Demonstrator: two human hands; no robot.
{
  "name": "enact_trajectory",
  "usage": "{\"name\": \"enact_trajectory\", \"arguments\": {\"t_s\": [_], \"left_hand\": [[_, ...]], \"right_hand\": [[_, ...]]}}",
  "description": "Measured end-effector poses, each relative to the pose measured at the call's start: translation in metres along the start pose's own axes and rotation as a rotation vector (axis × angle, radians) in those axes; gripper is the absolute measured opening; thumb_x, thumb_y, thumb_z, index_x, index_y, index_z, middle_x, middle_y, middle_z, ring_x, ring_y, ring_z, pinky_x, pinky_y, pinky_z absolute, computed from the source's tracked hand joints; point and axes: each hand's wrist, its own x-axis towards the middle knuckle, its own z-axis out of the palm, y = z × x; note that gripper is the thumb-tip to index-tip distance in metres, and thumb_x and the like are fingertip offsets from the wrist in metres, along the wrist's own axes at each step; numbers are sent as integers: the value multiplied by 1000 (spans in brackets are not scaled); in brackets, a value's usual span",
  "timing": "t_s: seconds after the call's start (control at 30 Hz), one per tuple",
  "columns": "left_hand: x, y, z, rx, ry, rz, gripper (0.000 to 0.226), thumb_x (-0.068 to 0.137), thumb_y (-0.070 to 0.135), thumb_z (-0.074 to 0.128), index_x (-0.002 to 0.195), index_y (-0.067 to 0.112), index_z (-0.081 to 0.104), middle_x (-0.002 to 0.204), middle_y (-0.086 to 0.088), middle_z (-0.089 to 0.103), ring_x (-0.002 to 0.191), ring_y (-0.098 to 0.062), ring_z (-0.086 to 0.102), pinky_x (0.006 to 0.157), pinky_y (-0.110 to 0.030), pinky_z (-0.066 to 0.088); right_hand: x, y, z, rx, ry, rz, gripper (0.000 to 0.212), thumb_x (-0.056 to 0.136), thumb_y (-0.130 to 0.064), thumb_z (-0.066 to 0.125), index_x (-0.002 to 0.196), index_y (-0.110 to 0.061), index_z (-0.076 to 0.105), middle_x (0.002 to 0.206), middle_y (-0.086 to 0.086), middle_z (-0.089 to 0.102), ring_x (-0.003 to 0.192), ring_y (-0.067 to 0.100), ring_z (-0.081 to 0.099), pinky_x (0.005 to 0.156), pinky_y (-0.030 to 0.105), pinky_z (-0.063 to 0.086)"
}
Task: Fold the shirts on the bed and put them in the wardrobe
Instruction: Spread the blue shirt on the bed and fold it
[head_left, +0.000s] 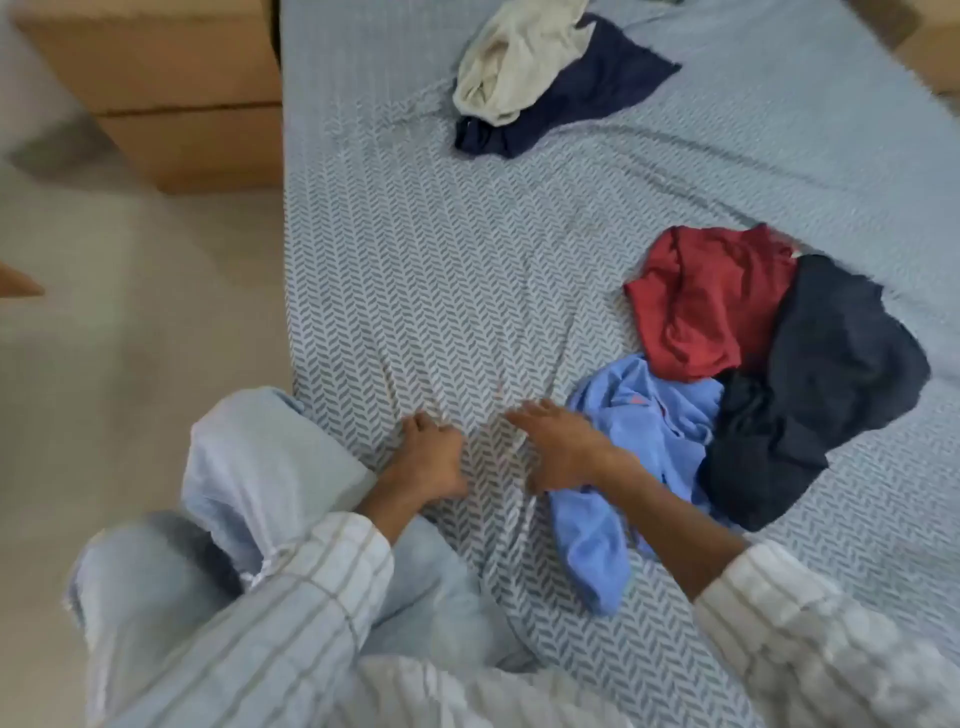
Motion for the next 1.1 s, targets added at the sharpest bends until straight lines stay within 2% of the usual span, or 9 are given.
{"name": "enact_trajectory", "arguments": {"t_s": [0.1,0.2,0.27,0.43,0.53,0.83,0.97,1.03,1.1], "left_hand": [[-7,24,15,0,-3,95,79,72,53,77,134,14,48,154,-30,16,144,-42,15,117,-43,27],[-11,56,30,-49,32,250,84,59,69,73,120,14,61,139,-30,41,133,-40,37,112,-39,33],[-3,70,42,-147,64,357,80,53,78,66,101,14,68,108,-19,66,109,-34,56,101,-44,41],[-12,92,26,-781,219,312,16,85,17,74,73,17,64,68,5,65,67,-13,61,58,-28,45],[-14,89,-34,-1164,359,244,15,89,-2,62,89,13,64,81,6,67,74,-8,62,59,-13,49],[-39,43,-267,-1231,809,307,15,95,20,55,106,13,62,92,-3,65,97,-30,66,67,-32,50],[-52,20,-275,-516,732,373,98,61,38,67,151,23,29,147,-5,33,134,-22,37,107,-42,39],[-65,27,-256,-539,506,569,101,59,37,74,150,20,34,156,-6,25,142,-20,29,115,-34,29],[-70,38,-236,-790,207,666,65,73,21,82,132,11,57,137,-6,58,124,-18,57,102,-33,47]], "right_hand": [[-26,43,3,-370,118,102,75,79,-42,71,145,-26,41,151,5,38,150,31,14,113,68,6],[-36,66,2,-291,212,165,26,90,-30,57,114,-22,63,119,6,63,125,32,51,92,45,43],[-35,69,-4,-28,335,164,17,88,-29,59,100,-17,61,102,8,66,101,34,62,67,37,40],[-39,61,-32,495,700,125,19,89,-22,67,88,-9,54,86,17,67,82,34,62,63,30,26],[-55,64,-73,745,819,113,26,80,-28,62,87,-4,55,74,5,54,71,21,49,64,33,32],[-111,61,-216,1316,1067,49,10,93,-9,64,83,-11,62,81,15,63,74,23,61,69,35,48],[-113,41,-258,1761,1003,27,15,96,-17,57,82,-11,61,67,5,63,53,16,61,52,23,51],[-108,27,-273,1852,932,-31,13,98,-15,51,94,-7,60,76,7,63,60,18,60,49,21,52],[-99,14,-281,1949,878,-106,15,98,-12,46,103,-6,59,88,9,60,67,19,59,48,21,52]]}}
